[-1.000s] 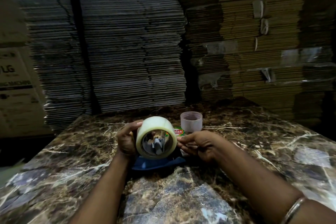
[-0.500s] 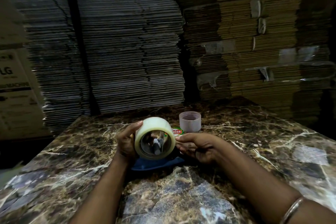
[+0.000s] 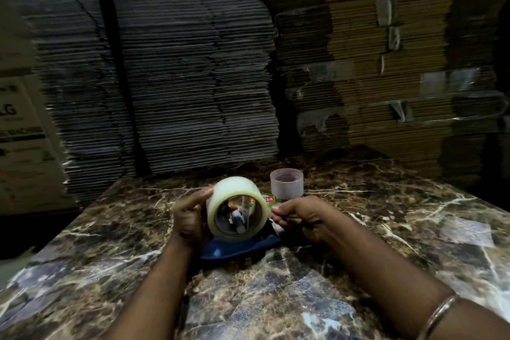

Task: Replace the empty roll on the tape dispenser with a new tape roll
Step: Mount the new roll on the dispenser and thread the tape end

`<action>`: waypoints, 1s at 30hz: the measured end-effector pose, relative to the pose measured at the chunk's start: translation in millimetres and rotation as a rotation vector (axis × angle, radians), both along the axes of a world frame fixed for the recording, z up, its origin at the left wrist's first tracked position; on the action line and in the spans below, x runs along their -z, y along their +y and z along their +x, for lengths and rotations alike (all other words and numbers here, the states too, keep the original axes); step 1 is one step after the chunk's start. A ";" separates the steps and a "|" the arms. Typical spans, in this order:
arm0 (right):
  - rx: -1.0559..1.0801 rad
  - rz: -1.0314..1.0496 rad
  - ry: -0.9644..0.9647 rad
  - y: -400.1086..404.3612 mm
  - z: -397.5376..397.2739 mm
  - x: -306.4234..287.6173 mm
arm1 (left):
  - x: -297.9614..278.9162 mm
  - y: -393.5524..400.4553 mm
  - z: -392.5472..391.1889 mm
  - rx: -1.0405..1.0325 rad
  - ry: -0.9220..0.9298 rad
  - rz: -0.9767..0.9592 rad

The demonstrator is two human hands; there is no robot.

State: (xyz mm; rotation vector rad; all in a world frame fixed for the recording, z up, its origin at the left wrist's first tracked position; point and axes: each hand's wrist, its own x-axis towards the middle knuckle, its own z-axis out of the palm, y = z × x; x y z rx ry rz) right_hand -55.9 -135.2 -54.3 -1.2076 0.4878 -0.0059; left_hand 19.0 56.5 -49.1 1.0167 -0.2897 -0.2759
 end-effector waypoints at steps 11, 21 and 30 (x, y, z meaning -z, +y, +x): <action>-0.019 -0.249 0.026 -8.7 -15.4 -5.9 | -7.9 -0.5 -18.6 0.087 -0.013 -0.171; 0.000 -0.100 0.003 -0.3 -8.7 5.2 | -15.5 -1.2 -20.1 0.015 -0.067 -0.070; 0.054 0.010 -0.029 1.6 -12.7 3.5 | -9.1 9.3 -6.7 0.210 0.006 -0.038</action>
